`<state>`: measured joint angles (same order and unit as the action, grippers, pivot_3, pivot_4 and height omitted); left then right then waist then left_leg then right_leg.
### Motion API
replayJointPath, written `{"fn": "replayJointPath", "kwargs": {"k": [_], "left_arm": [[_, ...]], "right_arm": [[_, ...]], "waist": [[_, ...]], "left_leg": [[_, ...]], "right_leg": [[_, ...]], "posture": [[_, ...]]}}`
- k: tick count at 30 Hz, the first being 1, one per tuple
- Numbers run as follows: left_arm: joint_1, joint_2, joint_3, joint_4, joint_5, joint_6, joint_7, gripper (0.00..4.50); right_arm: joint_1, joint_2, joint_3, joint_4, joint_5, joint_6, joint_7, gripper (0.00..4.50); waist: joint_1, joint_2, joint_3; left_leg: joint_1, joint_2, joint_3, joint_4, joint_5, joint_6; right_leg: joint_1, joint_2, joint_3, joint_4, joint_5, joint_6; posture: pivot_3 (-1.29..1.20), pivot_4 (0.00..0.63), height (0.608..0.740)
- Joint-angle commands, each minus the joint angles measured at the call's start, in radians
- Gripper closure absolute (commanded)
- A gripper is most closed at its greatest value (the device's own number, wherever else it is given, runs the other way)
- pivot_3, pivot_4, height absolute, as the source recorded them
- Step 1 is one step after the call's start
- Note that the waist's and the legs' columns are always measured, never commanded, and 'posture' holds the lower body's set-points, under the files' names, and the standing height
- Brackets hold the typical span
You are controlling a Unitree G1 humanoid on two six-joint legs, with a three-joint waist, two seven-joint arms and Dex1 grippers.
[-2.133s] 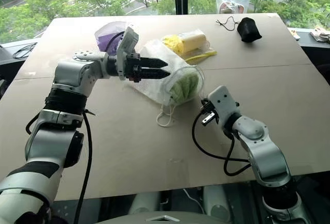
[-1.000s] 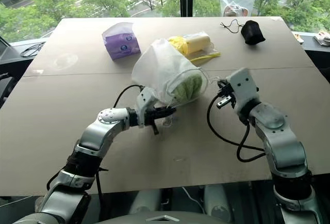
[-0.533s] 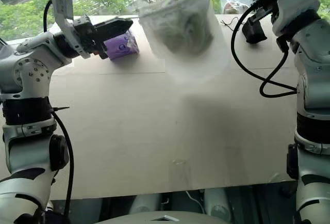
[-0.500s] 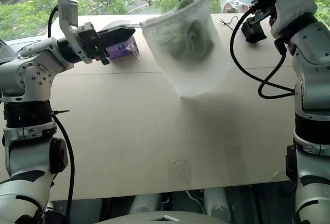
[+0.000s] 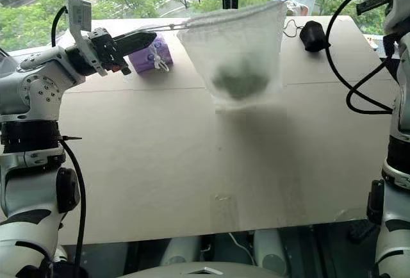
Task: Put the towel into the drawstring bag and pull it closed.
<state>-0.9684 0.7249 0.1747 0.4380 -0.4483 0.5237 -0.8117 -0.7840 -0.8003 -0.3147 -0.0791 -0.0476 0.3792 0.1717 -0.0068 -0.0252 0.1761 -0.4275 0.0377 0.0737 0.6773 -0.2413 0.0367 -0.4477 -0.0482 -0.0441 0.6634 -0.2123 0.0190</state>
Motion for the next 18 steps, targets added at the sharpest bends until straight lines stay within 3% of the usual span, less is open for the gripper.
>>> {"fn": "replayJointPath", "kwargs": {"k": [1,6,10,11,13,15,18], "left_arm": [[-0.053,0.040,0.082,0.196,0.123,-0.188,0.238,4.44],[-0.112,0.031,0.111,0.283,0.120,-0.338,0.293,4.44],[-0.068,0.019,0.125,0.190,0.032,-0.311,0.148,4.44],[-0.030,0.018,0.118,0.134,0.005,-0.268,0.097,4.44],[0.150,0.034,0.065,-0.080,-0.070,-0.137,-0.053,4.44],[0.305,0.027,0.024,-0.238,-0.100,-0.067,-0.100,4.44],[0.377,-0.052,-0.041,-0.300,-0.013,-0.123,-0.019,4.44]], "right_arm": [[0.023,-0.077,-0.198,0.104,-0.047,-0.024,-0.131,4.50],[0.023,-0.122,-0.214,0.139,-0.023,-0.078,-0.139,4.50],[0.081,-0.092,-0.180,0.031,0.181,-0.002,0.087,4.50],[0.140,-0.083,-0.165,-0.034,0.262,0.057,0.181,4.50],[0.410,-0.066,-0.103,-0.276,0.446,0.165,0.393,4.50],[0.570,-0.010,-0.069,-0.438,0.592,0.283,0.424,4.50],[0.648,0.025,0.051,-0.488,0.589,0.315,0.432,4.50]], "waist": [[0.000,0.000,0.000],[-0.007,0.000,0.000],[-0.009,0.000,0.000],[-0.008,0.000,0.000],[-0.006,-0.001,-0.003],[-0.006,-0.003,-0.006],[0.000,0.004,0.000]], "left_leg": [[-0.001,0.000,0.000,0.000,0.000,0.000],[-0.002,0.001,0.003,0.000,0.000,0.000],[-0.001,0.002,0.004,0.000,0.000,0.000],[-0.001,0.002,0.003,0.000,0.000,0.000],[0.001,0.003,0.002,-0.001,0.000,0.000],[0.003,0.003,0.002,-0.004,0.000,0.000],[0.005,0.003,0.003,-0.004,-0.001,0.001]], "right_leg": [[0.000,0.000,0.000,-0.001,0.000,0.000],[-0.002,-0.001,0.003,-0.002,0.000,0.000],[-0.002,0.000,0.003,-0.001,0.000,0.000],[-0.002,0.000,0.002,-0.001,0.000,0.000],[0.001,0.000,0.002,-0.001,0.000,0.000],[0.003,0.000,0.002,-0.002,0.000,0.000],[0.004,-0.003,0.002,-0.001,0.000,0.001]], "posture": [[0.00,0.150,0.740],[0.00,0.150,0.740],[0.00,0.150,0.740],[0.00,0.150,0.740],[0.00,0.150,0.740],[0.00,0.150,0.740],[0.00,0.150,0.740]]}}
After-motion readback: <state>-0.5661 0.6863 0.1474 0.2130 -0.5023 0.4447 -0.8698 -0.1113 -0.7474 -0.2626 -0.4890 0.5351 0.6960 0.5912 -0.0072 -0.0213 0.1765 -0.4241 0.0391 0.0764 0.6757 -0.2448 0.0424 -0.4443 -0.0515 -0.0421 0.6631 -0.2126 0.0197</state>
